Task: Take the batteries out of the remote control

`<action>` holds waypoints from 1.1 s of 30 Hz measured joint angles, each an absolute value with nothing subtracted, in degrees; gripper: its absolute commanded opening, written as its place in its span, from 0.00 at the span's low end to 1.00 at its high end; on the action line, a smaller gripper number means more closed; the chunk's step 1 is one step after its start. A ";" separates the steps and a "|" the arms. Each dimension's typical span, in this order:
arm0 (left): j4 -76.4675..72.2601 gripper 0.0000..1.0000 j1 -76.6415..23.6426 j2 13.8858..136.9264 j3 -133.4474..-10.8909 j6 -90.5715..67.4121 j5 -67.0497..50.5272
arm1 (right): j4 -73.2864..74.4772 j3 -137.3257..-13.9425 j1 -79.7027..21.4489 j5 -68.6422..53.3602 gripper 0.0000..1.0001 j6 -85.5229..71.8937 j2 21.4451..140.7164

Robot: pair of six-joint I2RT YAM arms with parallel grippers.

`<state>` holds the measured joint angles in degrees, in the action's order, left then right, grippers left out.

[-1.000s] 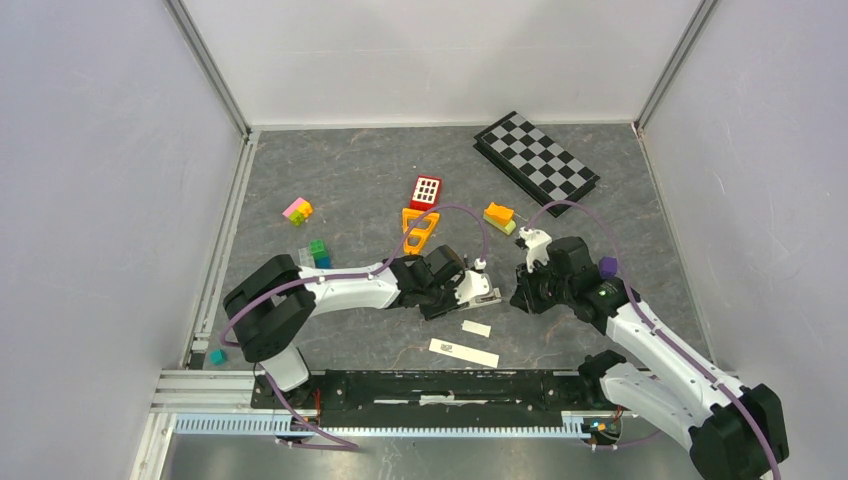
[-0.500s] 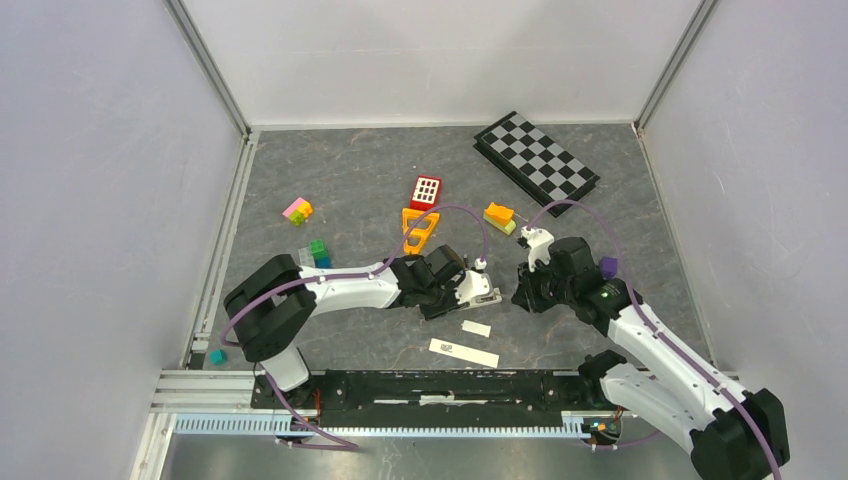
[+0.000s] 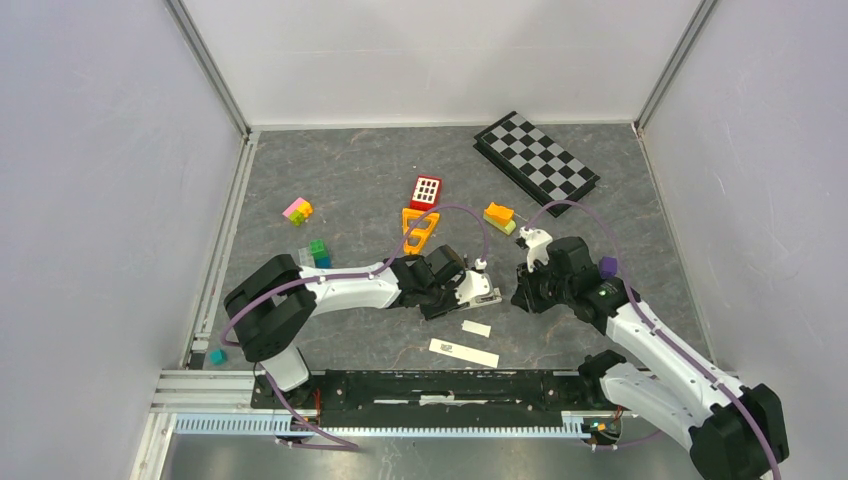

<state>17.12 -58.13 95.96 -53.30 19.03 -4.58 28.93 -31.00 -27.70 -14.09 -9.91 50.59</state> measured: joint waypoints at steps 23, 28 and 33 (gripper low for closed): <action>17.19 0.03 -58.19 95.96 -53.32 19.00 -4.51 | 29.17 -30.68 -27.66 -14.50 0.00 -8.91 49.78; 17.19 0.03 -58.24 95.96 -53.32 19.03 -4.36 | 29.26 -30.68 -27.66 -14.52 0.00 -8.88 49.93; 17.30 0.03 -58.24 96.01 -53.41 19.00 -4.38 | 29.19 -30.68 -27.64 -15.16 0.00 -8.80 50.50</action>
